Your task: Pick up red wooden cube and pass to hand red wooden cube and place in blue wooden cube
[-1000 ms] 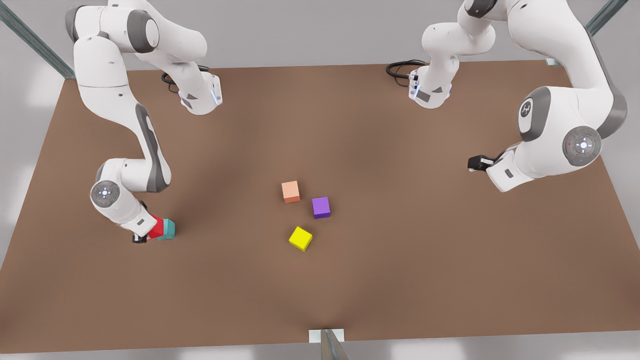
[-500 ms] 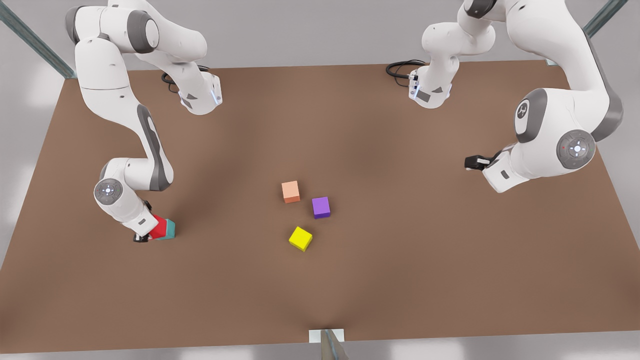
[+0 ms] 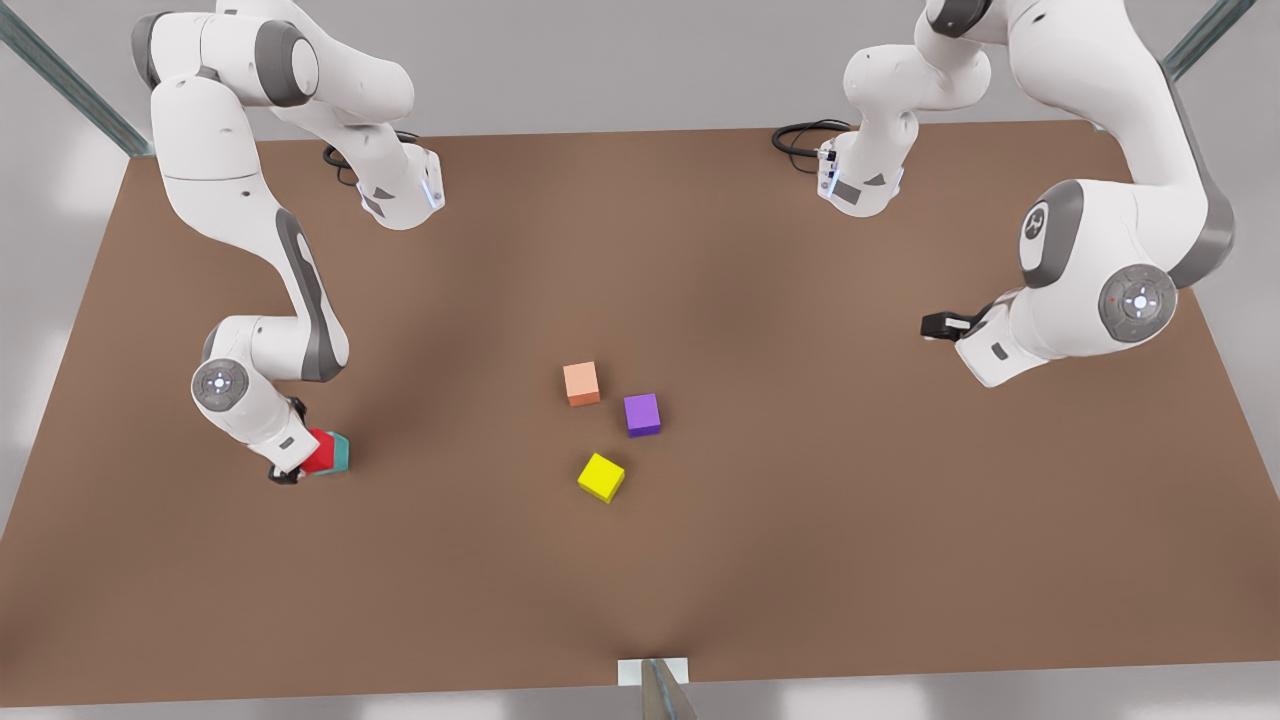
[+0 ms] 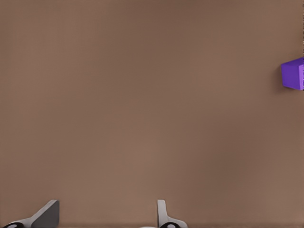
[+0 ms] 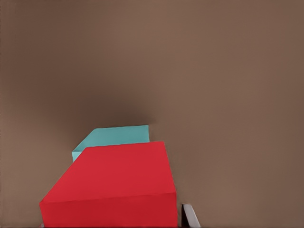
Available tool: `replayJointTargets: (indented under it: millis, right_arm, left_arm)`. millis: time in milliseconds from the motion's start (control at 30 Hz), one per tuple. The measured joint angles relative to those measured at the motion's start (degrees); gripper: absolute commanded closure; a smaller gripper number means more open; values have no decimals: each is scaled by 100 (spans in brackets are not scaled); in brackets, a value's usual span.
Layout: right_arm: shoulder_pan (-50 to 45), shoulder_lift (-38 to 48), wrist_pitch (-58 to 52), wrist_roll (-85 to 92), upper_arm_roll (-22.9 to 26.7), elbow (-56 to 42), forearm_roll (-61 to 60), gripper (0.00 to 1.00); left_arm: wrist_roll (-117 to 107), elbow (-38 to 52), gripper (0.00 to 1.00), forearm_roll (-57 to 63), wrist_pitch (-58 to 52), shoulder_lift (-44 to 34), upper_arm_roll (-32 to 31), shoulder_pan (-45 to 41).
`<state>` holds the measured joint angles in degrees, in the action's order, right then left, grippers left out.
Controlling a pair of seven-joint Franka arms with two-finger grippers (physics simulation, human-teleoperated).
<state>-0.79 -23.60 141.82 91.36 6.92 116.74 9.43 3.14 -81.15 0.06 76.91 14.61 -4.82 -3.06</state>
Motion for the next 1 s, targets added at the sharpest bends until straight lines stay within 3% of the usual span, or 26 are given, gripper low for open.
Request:
replayJointTargets:
  millis: [467, 833, 1000]
  right_arm:
    - [-45, 153, -540, 41, -41, -27, 6, 0]
    - [-133, 799, -1387, 59, -75, -105, -61, 0]
    - [-464, 1036, -2543, -127, -70, -1481, -448, 0]
  left_arm:
    - [-182, 0, 0, 3, -12, 13, -27, 7]
    - [-255, -9, 0, 7, -23, 33, -27, -8]
    - [-275, 1, 0, 16, -22, 45, -27, -2]
